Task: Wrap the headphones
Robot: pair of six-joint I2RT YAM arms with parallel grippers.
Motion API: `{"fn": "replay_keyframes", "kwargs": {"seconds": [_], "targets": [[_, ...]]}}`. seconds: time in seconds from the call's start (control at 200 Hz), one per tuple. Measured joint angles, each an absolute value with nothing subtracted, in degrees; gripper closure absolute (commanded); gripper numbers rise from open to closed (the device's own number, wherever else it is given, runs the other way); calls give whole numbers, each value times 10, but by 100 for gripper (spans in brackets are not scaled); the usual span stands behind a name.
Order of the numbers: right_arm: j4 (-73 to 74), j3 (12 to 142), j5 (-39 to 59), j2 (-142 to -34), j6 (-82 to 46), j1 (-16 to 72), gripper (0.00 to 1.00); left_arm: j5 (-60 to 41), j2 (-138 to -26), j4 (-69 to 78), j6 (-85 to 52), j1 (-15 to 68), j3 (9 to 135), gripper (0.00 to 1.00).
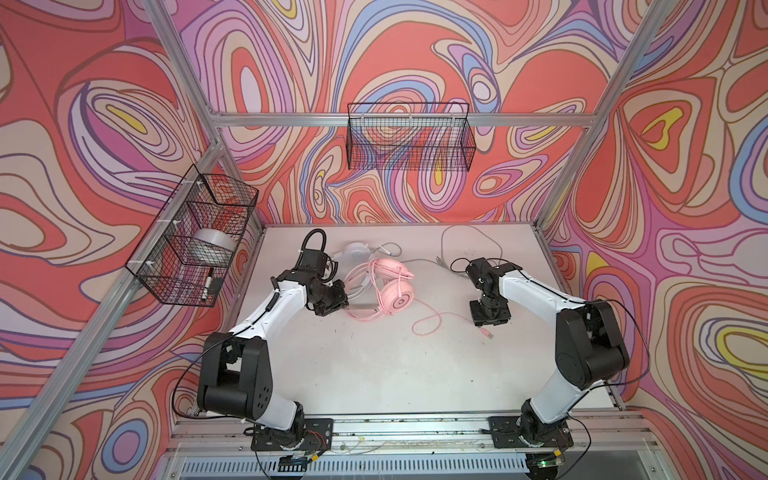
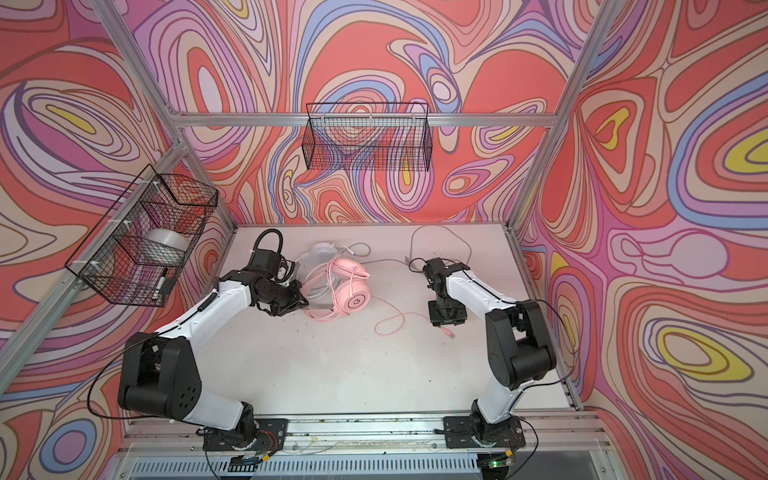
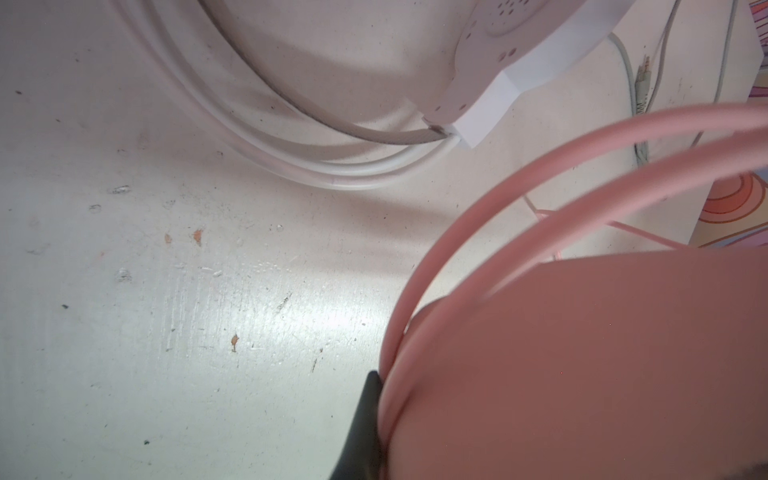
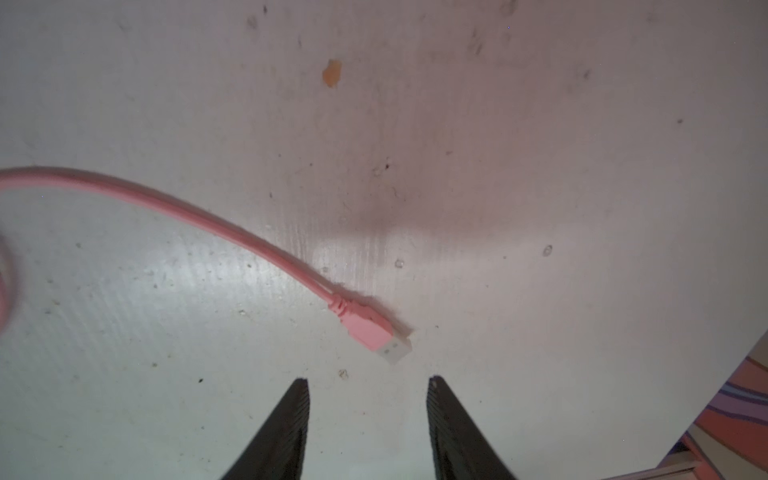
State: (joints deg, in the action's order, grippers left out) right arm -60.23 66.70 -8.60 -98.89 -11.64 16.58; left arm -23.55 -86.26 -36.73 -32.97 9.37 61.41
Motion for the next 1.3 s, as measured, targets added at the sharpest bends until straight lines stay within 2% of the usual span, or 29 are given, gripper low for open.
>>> {"fn": "replay_keyframes", "kwargs": {"seconds": [0.516,0.661,0.846,0.917,1.072,1.202,1.297], "targets": [[-520,623,-65,-1009,67,146,52,-236,-867,-383,-316,94,629,100],[-510,615,-58,-1010,88,136,56,-236,-868,-388,-315,94,632,100],[-505,614,-48,-1011,106,127,67,-236,-874,-395,-315,94,643,100],[-505,613,-40,-1011,115,127,68,-236,-875,-396,-315,94,644,100],[-505,613,-24,-1012,130,124,77,-236,-875,-397,-315,94,645,100],[-507,613,-15,-1013,141,124,93,-236,-875,-397,-315,94,645,100],[-507,615,-11,-1014,145,123,100,-235,-875,-400,-315,94,647,100]]}}
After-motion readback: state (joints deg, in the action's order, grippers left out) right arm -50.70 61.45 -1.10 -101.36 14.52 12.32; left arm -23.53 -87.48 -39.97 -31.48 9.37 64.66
